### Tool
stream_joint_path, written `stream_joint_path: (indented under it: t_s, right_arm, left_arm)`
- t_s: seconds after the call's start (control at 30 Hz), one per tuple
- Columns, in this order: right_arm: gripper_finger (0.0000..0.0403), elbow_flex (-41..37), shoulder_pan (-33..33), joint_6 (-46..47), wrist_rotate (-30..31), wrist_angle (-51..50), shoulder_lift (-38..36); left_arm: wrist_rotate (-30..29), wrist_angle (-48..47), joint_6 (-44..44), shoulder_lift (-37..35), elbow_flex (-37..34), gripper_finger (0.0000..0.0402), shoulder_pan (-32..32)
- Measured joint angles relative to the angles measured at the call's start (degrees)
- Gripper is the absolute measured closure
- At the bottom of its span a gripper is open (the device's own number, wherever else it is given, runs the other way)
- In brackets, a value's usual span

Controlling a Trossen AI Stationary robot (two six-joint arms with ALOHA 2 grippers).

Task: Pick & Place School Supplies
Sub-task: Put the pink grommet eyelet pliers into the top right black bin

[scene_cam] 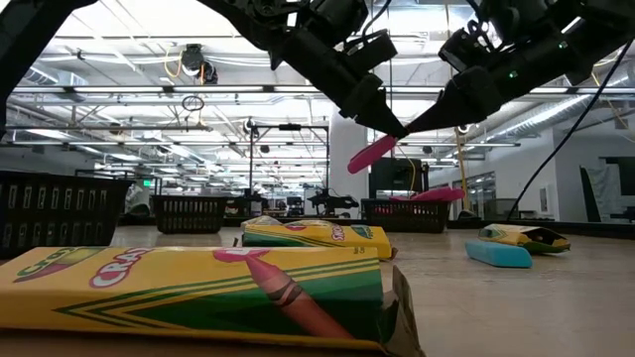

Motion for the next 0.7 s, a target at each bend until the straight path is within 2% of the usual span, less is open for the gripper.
stream_joint_path:
  t_s: [0.47, 0.57, 0.7]
  right_arm:
    - [0.0317, 0.0, -0.1, -1.5, 0.7, 1.2, 0.2]
    - [0.0326, 0.0, -0.1, -1.6, 0.9, 0.7, 0.2]
    - [0.0316, 0.1, -0.1, -1.7, 0.9, 0.0, 0.2]
  left_arm:
    - [0.7, -0.1, 0.0, 0.0, -0.1, 0.0318, 0.0]
    - [0.7, 0.0, 0.0, 0.1, -0.1, 0.0318, 0.0]
    - [0.7, 0.3, 0.0, 0.1, -0.1, 0.0318, 0.0]
